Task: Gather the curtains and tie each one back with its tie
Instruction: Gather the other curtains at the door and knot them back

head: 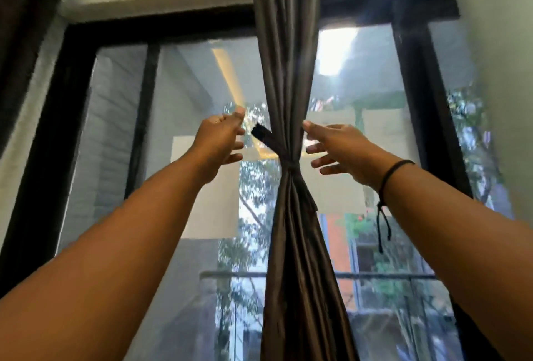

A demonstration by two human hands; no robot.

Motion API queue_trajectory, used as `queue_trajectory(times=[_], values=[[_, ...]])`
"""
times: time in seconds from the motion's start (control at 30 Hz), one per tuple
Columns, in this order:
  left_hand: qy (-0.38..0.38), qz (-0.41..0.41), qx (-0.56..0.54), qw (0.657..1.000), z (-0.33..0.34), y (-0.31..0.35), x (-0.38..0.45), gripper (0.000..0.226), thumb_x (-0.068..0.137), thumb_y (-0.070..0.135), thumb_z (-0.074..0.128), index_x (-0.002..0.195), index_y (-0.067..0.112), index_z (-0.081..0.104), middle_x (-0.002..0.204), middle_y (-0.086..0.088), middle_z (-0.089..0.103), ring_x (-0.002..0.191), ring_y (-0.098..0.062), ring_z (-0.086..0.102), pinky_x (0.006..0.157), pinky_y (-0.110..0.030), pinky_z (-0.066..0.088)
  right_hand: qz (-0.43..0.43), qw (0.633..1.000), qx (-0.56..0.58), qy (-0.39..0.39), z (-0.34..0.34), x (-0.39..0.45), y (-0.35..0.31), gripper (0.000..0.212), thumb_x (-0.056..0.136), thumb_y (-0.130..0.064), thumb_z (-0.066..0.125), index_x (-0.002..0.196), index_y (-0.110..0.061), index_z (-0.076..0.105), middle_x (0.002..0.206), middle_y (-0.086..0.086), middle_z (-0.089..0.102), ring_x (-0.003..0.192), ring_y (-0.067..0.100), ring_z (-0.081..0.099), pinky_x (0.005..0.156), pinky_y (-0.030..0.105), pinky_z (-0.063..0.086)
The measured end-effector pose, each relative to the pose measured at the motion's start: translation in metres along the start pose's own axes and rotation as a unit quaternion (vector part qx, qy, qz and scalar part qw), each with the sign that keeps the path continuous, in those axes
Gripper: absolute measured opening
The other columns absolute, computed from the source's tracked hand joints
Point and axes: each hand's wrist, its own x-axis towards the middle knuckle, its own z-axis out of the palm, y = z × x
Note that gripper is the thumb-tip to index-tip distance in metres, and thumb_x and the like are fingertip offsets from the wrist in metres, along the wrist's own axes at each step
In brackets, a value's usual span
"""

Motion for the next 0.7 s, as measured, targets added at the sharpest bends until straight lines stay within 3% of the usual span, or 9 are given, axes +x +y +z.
queue_trajectory(times=[0.1, 0.17, 0.23, 0.3, 0.33, 0.43, 0.57, 0.7], values=[[-0.034, -0.002, -0.005, 0.999, 0.010, 0.015, 0.018, 0.029, 0.092, 0.042, 0.055, 0.098, 0.013, 0.056, 0.092, -0.003, 0.058, 0.080, -0.020, 0.057, 0.075, -0.035, 0.054, -0.024, 0.997, 0.061, 0.042, 0.015, 0.022, -0.026, 0.034, 0.090, -0.047, 0.056, 0.089, -0.014, 0.062, 0.082, 0.005, 0.064, 0.060, 0.020, 0.059, 0.063, 0.028, 0.050], [-0.039, -0.001, -0.009, 0.999, 0.019, 0.021, 0.026, 0.028, 0.090, 0.041, 0.058, 0.089, 0.013, 0.056, 0.091, -0.004, 0.060, 0.079, -0.020, 0.058, 0.069, -0.033, 0.054, -0.035, 0.990, 0.110, 0.086, 0.024, 0.032, -0.037, 0.022, 0.091, -0.034, 0.058, 0.082, -0.014, 0.058, 0.077, 0.006, 0.062, 0.056, 0.018, 0.058, 0.054, 0.022, 0.051], [-0.043, -0.016, -0.010, 0.999, 0.029, 0.020, 0.034, 0.032, 0.087, 0.044, 0.061, 0.092, 0.012, 0.058, 0.095, -0.007, 0.065, 0.078, -0.022, 0.063, 0.058, -0.027, 0.051, -0.044, 0.985, 0.119, 0.120, 0.034, 0.039, -0.039, 0.019, 0.091, -0.025, 0.059, 0.077, -0.013, 0.057, 0.073, 0.007, 0.063, 0.055, 0.017, 0.059, 0.048, 0.021, 0.051], [-0.045, -0.027, -0.014, 0.999, 0.038, 0.016, 0.040, 0.038, 0.085, 0.045, 0.062, 0.100, 0.010, 0.061, 0.097, -0.009, 0.069, 0.078, -0.024, 0.067, 0.058, -0.027, 0.052, -0.070, 0.982, 0.075, 0.159, 0.043, 0.045, -0.036, 0.021, 0.091, -0.025, 0.058, 0.074, -0.013, 0.060, 0.075, 0.013, 0.066, 0.062, 0.026, 0.063, 0.058, 0.034, 0.055], [-0.035, -0.016, -0.008, 0.999, 0.042, 0.014, 0.044, 0.034, 0.086, 0.042, 0.060, 0.097, 0.010, 0.063, 0.096, -0.010, 0.070, 0.080, -0.026, 0.067, 0.065, -0.030, 0.055, -0.089, 0.978, 0.027, 0.187, 0.044, 0.048, -0.034, 0.024, 0.091, -0.027, 0.057, 0.073, -0.011, 0.063, 0.074, 0.015, 0.066, 0.065, 0.031, 0.063, 0.063, 0.040, 0.055], [0.046, 0.049, 0.069, 0.995, 0.044, 0.010, 0.050, 0.023, 0.092, 0.031, 0.052, 0.088, 0.011, 0.064, 0.093, -0.013, 0.068, 0.087, -0.031, 0.063, 0.075, -0.032, 0.047, -0.118, 0.949, -0.128, 0.262, 0.034, 0.047, -0.030, 0.028, 0.090, -0.027, 0.052, 0.080, -0.006, 0.068, 0.073, 0.012, 0.067, 0.071, 0.032, 0.062, 0.069, 0.038, 0.051], [0.142, 0.019, 0.068, 0.987, 0.027, -0.011, 0.059, 0.029, 0.096, 0.023, 0.044, 0.105, 0.004, 0.064, 0.104, -0.018, 0.065, 0.087, -0.034, 0.057, 0.073, -0.034, 0.041, -0.063, 0.916, -0.200, 0.342, 0.010, 0.039, -0.012, 0.025, 0.088, -0.017, 0.049, 0.076, 0.001, 0.063, 0.076, 0.015, 0.062, 0.073, 0.033, 0.053, 0.056, 0.029, 0.035], [0.112, 0.000, 0.024, 0.993, 0.040, -0.016, 0.056, 0.031, 0.096, 0.024, 0.043, 0.108, 0.005, 0.064, 0.105, -0.019, 0.066, 0.096, -0.037, 0.060, 0.082, -0.040, 0.048, -0.048, 0.899, -0.186, 0.393, 0.010, 0.035, 0.006, 0.031, 0.095, -0.024, 0.045, 0.104, -0.006, 0.067, 0.100, 0.015, 0.068, 0.090, 0.034, 0.058, 0.068, 0.027, 0.034]])
